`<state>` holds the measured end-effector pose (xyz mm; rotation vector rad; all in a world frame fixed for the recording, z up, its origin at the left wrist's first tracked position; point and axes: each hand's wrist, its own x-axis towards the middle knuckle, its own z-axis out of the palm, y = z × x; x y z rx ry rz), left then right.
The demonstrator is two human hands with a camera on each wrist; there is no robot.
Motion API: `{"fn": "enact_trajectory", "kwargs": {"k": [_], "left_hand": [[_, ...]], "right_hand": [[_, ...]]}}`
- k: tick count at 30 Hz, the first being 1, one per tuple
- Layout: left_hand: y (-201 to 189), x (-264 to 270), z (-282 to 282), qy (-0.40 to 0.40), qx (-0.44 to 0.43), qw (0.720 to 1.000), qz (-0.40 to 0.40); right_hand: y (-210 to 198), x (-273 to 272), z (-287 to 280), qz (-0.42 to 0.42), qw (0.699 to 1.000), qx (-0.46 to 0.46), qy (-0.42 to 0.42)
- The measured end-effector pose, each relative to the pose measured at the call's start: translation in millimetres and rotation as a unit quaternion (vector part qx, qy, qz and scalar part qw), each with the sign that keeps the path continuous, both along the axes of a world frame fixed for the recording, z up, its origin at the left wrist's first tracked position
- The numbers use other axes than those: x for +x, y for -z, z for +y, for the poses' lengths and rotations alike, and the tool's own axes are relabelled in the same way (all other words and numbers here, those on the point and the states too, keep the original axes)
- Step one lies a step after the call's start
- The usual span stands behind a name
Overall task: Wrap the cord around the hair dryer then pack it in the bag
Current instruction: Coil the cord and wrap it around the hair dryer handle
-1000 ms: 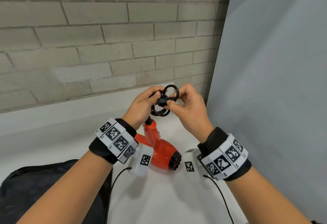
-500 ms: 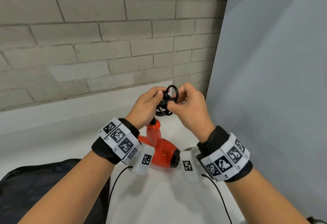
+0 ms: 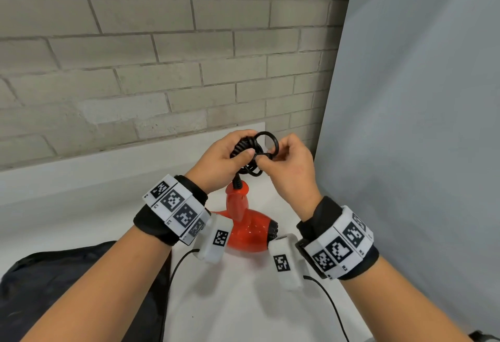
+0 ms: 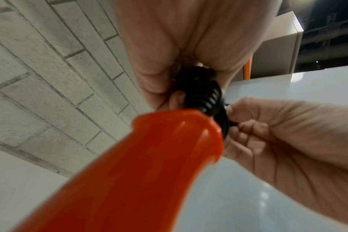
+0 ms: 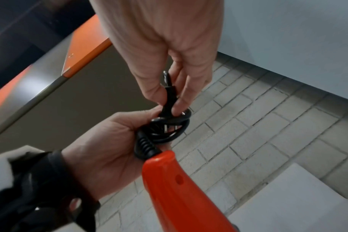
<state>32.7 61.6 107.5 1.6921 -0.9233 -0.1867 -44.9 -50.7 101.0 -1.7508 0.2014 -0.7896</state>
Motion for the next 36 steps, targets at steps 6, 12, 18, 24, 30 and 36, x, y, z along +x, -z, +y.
{"fn": "enact_trajectory", "kwargs": {"k": [6, 12, 18, 24, 30, 36], "left_hand": [[-4.7, -2.8, -0.2, 0.026, -0.015, 0.998, 0.06], [-6.3, -7.1, -4.9, 0.021, -0.017, 0.998, 0.062], [-6.7, -2.8, -4.1, 0.016, -0.032, 0.997, 0.072], [-4.9, -1.6, -1.1, 0.006, -0.052, 0.994, 0.097], [-5.5, -8.1, -3.6, 0.023, -0.042, 0.992, 0.116], [-6.5, -11.9, -3.2, 0.01, -0.038, 0.995, 0.096]], "right_hand": [[-1.7, -2.1, 1.5, -0.01, 0.998, -0.065, 0.018], [-5.6, -2.7, 10.1, -0.016, 0.983, -0.175, 0.051], [-3.3, 3.2, 3.7, -0.041, 0.989, -0.139, 0.021], [10.9, -0.1, -4.9, -0.087, 0.99, -0.09, -0.069], [10.1, 2.2, -9.9, -0.057, 0.987, -0.146, -0.043], [0.8, 1.8, -9.1, 0.055, 0.993, -0.016, -0.102]]}}
